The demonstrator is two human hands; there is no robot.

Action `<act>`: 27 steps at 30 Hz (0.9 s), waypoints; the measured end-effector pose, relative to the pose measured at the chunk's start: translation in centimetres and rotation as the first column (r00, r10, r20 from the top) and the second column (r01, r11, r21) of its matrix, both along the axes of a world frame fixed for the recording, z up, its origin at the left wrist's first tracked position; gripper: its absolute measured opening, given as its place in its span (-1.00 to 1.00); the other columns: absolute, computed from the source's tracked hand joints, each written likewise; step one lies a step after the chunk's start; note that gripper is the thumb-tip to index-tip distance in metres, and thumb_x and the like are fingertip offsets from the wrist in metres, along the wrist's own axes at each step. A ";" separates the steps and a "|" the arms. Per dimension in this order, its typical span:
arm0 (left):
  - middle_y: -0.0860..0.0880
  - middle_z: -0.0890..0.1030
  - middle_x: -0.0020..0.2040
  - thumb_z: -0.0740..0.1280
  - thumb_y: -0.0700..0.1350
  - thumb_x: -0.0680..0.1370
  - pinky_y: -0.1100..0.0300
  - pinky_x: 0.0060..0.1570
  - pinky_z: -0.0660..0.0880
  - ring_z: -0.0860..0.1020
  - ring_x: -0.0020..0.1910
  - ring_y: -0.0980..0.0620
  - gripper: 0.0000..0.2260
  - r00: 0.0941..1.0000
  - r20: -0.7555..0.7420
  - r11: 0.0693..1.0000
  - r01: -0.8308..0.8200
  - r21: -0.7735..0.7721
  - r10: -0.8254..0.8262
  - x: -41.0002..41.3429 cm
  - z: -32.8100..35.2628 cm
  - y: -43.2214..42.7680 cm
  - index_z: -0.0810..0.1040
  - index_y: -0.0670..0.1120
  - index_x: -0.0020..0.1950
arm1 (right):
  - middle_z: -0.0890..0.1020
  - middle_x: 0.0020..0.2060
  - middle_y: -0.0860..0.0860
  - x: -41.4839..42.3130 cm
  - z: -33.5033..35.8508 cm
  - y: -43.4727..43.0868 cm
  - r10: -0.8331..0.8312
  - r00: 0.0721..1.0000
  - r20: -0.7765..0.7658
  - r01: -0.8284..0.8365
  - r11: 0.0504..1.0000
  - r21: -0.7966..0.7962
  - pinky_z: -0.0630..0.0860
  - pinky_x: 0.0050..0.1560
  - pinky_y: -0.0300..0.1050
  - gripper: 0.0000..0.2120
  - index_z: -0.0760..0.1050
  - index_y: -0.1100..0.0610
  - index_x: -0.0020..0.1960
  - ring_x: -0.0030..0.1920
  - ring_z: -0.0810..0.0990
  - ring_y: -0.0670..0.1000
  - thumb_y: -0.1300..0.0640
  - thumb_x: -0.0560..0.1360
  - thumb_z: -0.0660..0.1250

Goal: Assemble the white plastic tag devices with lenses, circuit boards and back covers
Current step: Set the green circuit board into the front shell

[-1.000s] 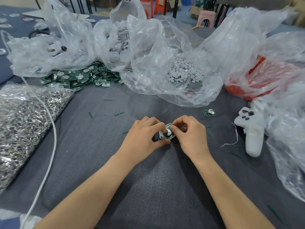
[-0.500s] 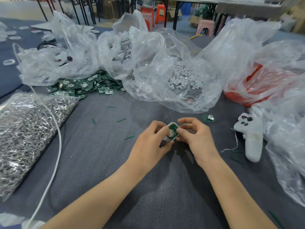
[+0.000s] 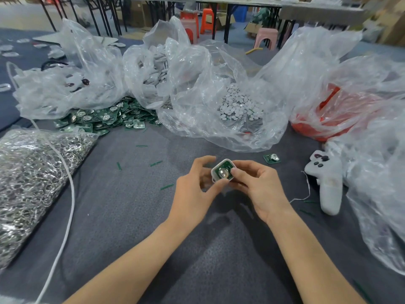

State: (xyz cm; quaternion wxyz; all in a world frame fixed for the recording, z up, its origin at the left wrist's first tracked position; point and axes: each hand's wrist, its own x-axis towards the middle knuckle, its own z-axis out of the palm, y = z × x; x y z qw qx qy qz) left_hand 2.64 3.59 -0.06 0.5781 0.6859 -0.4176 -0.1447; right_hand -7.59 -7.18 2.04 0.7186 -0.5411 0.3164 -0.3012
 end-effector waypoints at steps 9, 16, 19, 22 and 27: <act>-0.07 0.70 -0.21 0.38 -0.25 0.53 0.26 -0.25 0.58 0.68 -0.26 0.03 -0.91 0.946 -0.323 0.999 0.048 0.024 -0.038 0.8 0.0 -0.8 0.63 -0.14 0.01 | 0.71 -0.22 0.01 0.4 -0.6 0.6 -0.079 0.989 -0.122 0.030 0.932 -0.362 0.62 -0.12 -0.18 -0.82 0.62 0.08 -0.12 -0.17 0.69 -0.02 0.35 0.45 0.40; -0.07 0.69 -0.26 0.37 -0.26 0.53 0.23 -0.26 0.58 0.67 -0.29 0.03 -0.94 0.956 -0.289 0.996 0.071 0.060 -0.051 1.0 -0.1 -0.9 0.60 -0.12 -0.07 | 0.70 -0.18 0.14 0.3 -0.5 0.5 -0.039 0.993 -0.112 0.023 0.990 -0.139 0.63 -0.02 0.01 -0.92 0.62 0.23 -0.06 -0.10 0.69 0.14 0.33 0.44 0.42; -0.04 0.69 -0.27 0.38 -0.25 0.53 0.24 -0.27 0.57 0.66 -0.30 0.07 -0.95 0.966 -0.252 0.992 0.082 0.098 -0.055 1.0 -0.1 -1.1 0.58 -0.12 -0.11 | 0.69 -0.19 0.19 0.4 -0.5 0.6 -0.063 0.987 -0.149 0.035 0.983 -0.179 0.63 -0.03 0.05 -0.93 0.61 0.23 -0.10 -0.10 0.68 0.20 0.34 0.43 0.43; -0.04 0.69 -0.28 0.38 -0.25 0.53 0.23 -0.26 0.57 0.66 -0.30 0.07 -0.94 0.966 -0.252 0.993 0.081 0.089 -0.056 0.9 -0.2 -1.1 0.57 -0.13 -0.12 | 0.69 -0.21 0.19 0.4 -0.4 0.5 -0.074 0.988 -0.139 0.045 0.978 -0.204 0.65 -0.10 -0.05 -0.93 0.61 0.21 -0.12 -0.14 0.68 0.16 0.34 0.43 0.43; -0.14 0.69 -0.20 0.36 -0.30 0.53 0.26 -0.23 0.58 0.69 -0.18 -0.03 -0.96 0.891 -0.427 0.988 0.149 -0.048 -0.155 1.3 -0.1 -0.8 0.57 -0.26 -0.04 | 0.70 -0.18 0.12 0.5 -0.6 0.6 -0.063 0.994 -0.089 0.047 0.985 -0.168 0.60 -0.13 -0.18 -0.90 0.61 0.19 -0.08 -0.15 0.67 0.04 0.31 0.42 0.45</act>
